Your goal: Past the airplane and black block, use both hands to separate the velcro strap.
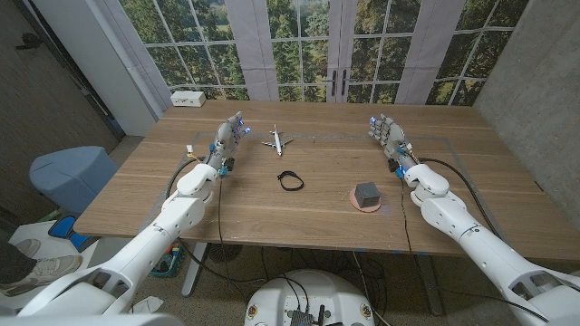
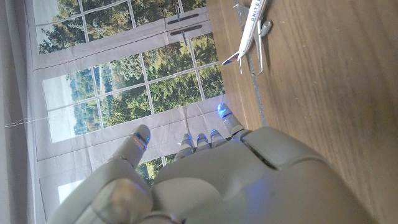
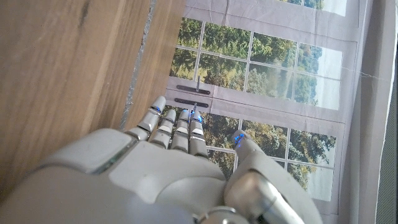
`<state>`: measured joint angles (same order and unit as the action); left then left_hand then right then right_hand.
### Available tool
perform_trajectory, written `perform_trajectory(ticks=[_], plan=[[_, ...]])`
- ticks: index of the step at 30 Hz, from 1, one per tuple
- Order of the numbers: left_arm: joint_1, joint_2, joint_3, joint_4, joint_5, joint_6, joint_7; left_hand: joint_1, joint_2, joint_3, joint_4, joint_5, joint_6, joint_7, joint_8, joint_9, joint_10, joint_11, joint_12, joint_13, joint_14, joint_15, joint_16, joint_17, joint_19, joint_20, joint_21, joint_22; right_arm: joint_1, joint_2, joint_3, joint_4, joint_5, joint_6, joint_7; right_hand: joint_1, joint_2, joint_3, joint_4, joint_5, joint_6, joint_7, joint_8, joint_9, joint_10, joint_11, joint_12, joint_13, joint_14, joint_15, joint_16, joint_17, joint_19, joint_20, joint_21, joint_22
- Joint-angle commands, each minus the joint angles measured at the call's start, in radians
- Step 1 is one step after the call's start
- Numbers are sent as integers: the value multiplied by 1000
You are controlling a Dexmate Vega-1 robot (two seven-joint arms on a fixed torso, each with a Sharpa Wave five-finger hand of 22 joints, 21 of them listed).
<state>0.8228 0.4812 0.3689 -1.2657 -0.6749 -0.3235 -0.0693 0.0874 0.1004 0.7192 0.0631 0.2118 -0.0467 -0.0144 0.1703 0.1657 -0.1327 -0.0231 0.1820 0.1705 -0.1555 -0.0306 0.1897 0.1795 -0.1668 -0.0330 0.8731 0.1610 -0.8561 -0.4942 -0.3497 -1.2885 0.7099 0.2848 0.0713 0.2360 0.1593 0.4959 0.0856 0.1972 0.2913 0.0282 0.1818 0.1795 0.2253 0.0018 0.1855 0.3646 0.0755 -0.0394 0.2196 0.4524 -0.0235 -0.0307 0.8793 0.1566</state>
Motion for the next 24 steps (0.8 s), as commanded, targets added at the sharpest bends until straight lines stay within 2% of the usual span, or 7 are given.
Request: perform_trajectory(ticks=[1,5,8,12,16,19,24], plan=[[-3,-19,-5,22,-7,-33,-19,2,70,6,2,8,-9,-1,4,4,-7,0,6,5,-8,-2,5,4,-102,-21,9,2,-18,26,11,16,38,22,9,6,9,5,0,4,7,6,7,4,4,3,5,0,10,-33,4,-1,3,-92,6,3],[-7,-16,-4,28,-2,-38,-22,1,70,7,1,8,-9,-1,5,4,-6,0,7,5,-8,-2,5,4,-100,-22,6,2,-24,32,8,-3,14,30,-33,7,-4,3,-10,1,12,17,10,4,11,7,8,-8,20,-19,7,-9,10,-80,-3,3],[-8,-12,-3,27,6,-41,-19,2,69,8,0,9,-8,-2,6,4,-4,0,8,5,-7,-4,5,3,-97,-21,4,2,-29,26,-3,-23,-20,31,-66,15,-15,0,-30,-4,17,26,11,4,19,16,10,-18,29,0,12,-18,18,-55,-14,4],[-12,-11,-2,33,6,-42,-26,2,67,9,-3,9,-6,-2,7,4,-3,0,9,5,-5,-4,5,2,-92,-20,1,2,-42,13,-16,-66,-72,16,-131,47,-23,5,-81,-12,25,38,13,4,34,31,14,-38,45,24,17,-36,48,-19,-31,5],[-15,-12,-1,37,2,-42,-34,3,65,9,-6,10,-2,-2,8,4,0,1,9,4,0,-3,6,1,-85,-15,0,2,-61,-3,-28,-119,-125,-3,-193,78,-30,11,-126,-16,34,42,15,4,43,34,16,-52,62,33,22,-50,76,16,-42,7],[-16,-13,1,40,-2,-39,-40,3,63,10,-8,10,1,-2,9,4,3,2,10,4,3,-2,7,0,-79,-12,-2,2,-77,-18,-37,-165,-168,-22,-240,93,-31,15,-148,-14,44,39,18,4,52,36,18,-59,76,36,28,-56,94,24,-46,8],[-18,-13,3,42,-3,-37,-47,6,57,11,-17,10,10,-2,12,4,12,2,13,4,10,-2,7,-2,-65,-6,-4,3,-103,-40,-50,-240,-242,-63,-322,128,-22,26,-191,-6,58,32,21,6,72,33,24,-71,91,41,35,-65,124,57,-56,10]])
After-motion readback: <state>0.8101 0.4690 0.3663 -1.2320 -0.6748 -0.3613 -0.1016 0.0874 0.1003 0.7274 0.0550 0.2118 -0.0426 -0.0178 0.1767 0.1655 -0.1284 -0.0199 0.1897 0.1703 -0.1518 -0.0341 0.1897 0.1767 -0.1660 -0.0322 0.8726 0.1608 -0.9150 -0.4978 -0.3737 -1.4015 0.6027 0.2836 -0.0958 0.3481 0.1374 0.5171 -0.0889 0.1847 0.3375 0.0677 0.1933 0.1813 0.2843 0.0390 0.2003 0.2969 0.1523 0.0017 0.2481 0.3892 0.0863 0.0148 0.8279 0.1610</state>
